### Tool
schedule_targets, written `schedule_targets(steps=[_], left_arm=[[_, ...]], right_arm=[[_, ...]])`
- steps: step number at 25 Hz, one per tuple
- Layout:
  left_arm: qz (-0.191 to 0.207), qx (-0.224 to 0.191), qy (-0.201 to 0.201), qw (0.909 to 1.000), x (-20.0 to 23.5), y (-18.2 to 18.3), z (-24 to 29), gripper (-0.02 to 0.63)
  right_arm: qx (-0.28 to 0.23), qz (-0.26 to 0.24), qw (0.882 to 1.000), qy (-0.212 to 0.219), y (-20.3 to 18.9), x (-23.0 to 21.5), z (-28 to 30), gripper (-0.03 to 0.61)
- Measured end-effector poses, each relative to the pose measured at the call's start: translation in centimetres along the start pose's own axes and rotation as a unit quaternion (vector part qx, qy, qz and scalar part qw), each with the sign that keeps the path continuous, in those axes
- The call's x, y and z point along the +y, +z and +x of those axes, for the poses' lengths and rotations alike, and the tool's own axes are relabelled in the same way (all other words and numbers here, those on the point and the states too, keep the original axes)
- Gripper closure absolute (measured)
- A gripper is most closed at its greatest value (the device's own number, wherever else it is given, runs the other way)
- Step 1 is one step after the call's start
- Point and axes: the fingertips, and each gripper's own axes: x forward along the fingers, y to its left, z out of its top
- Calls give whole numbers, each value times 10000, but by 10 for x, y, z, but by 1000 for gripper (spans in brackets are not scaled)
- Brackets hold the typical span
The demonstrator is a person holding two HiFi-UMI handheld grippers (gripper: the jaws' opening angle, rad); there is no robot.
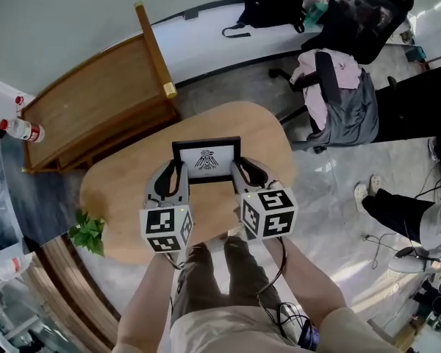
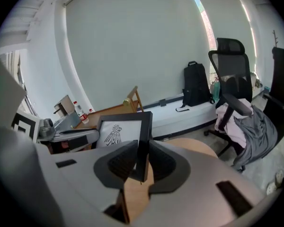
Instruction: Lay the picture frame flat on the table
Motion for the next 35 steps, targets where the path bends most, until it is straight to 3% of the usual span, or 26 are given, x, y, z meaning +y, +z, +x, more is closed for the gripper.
schedule_targets(steps=[7,14,20,29,35], left_arm=[[-323,598,-62,9977,18,-83,50,543],[-290,1083,-7,9937,40,-162,95,541],[-518,1659,110,9847,54,-224,126,541],[-731,1891,194,9790,61,-278,151,543],[-627,2196,141,9735,67,-302,160,541]], right_arm=[[578,128,9982,-54,-67,-27,62,522],[1071,205,9940,-5,-141,-47,127,522],[1421,217,9896,12,-193,-62,171,521],[1715,205,9850,13,-242,-80,205,522],[1917,-153,9812,138,-265,-75,215,493]])
